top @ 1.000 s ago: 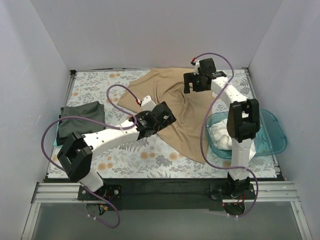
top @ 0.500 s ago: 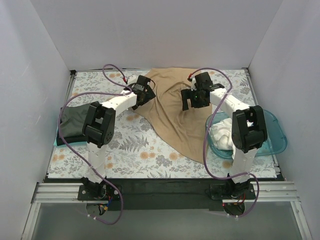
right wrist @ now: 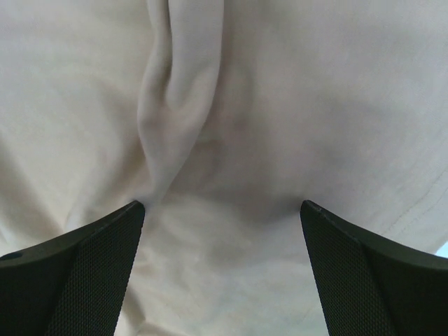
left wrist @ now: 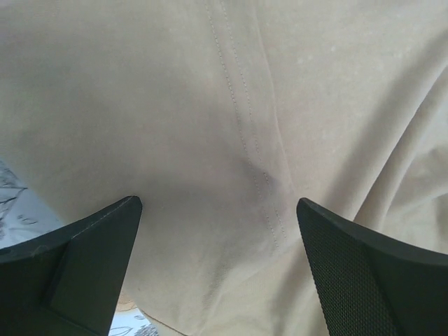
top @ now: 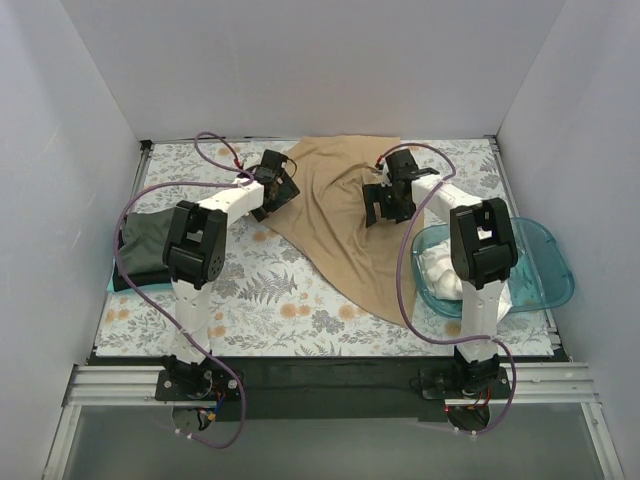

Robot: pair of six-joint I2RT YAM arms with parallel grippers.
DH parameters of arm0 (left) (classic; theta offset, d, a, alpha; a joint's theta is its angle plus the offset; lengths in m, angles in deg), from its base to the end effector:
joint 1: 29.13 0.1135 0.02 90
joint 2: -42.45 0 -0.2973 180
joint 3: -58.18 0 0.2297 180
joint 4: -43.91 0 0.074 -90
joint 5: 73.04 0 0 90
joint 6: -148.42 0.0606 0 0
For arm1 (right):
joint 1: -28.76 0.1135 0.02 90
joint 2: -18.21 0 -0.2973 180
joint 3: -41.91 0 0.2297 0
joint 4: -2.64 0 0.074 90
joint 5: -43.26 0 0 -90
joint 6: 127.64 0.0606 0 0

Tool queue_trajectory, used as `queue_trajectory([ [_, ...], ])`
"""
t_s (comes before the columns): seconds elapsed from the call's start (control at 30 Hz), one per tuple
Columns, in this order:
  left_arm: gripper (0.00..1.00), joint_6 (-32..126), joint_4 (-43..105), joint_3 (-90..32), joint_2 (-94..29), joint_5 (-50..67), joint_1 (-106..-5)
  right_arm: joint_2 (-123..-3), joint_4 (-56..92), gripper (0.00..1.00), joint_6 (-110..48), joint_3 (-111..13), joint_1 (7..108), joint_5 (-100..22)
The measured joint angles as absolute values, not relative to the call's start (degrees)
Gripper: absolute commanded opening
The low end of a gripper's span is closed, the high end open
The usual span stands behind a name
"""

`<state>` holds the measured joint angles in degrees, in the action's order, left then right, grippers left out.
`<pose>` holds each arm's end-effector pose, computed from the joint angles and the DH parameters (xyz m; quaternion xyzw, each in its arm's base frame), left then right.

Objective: Fold and stack the t-shirts
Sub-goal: Flatten the tshirt out

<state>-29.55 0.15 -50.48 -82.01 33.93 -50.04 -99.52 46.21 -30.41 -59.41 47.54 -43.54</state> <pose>0.4511 -0.1534 0.1823 -0.5595 0.7742 -0.1284 0.2668 0.4211 0.1468 0.1953 -0.1043 0.9599 0.0845 0.2462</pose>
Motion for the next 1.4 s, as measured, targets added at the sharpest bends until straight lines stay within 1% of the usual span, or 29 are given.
queue_trajectory([
  [0.3,0.95,-32.23,3.49,-35.90,-72.28,34.08,-48.20,-106.43,46.64,0.98,-30.33,-69.59,45.88,-42.34],
  [0.5,0.94,-34.66,1.55,-23.29,-61.99,33.34,-48.00,-112.99,46.80,0.98,-31.03,-79.84,43.59,-41.03],
  [0.57,0.95,-35.21,-0.53,-21.12,-59.67,32.95,-48.00,-114.98,46.80,0.98,-32.25,-83.21,42.67,-40.55],
  [0.67,0.95,-35.51,-3.87,-20.64,-58.67,32.95,-48.00,-115.61,46.82,0.98,-34.09,-85.07,41.80,-39.93],
  [0.77,0.95,-35.51,-7.46,-22.98,-58.86,34.15,-48.00,-115.30,46.73,0.98,-35.42,-85.66,41.45,-40.00],
  [0.9,0.94,-35.80,-12.53,-32.38,-61.81,37.97,-47.63,-112.11,46.86,0.98,-37.50,-83.32,41.62,-40.83],
  [0.97,0.87,-36.21,-13.86,-36.73,-64.09,39.53,-47.04,-108.79,46.84,0.98,-38.02,-80.54,41.69,-41.18],
  [1.07,0.81,-36.63,-15.76,-40.86,-67.43,41.21,-45.97,-103.89,46.77,0.98,-38.11,-76.50,41.86,-41.44],
  [1.1,0.76,-36.80,-16.72,-42.08,-68.90,41.69,-45.60,-101.71,46.75,0.98,-38.04,-74.51,41.88,-41.42],
  [1.3,0.58,-37.11,-20.29,-44.92,-75.39,42.80,-43.90,-94.02,45.16,0.98,-36.25,-65.16,41.90,-41.95],
  [1.33,0.49,-37.20,-20.92,-44.99,-76.07,42.83,-43.70,-92.83,44.83,0.98,-35.79,-63.43,41.90,-42.14],
  [1.4,0.43,-37.46,-21.75,-45.60,-77.07,42.80,-43.39,-90.39,43.80,0.98,-34.55,-59.76,41.90,-42.38],
])
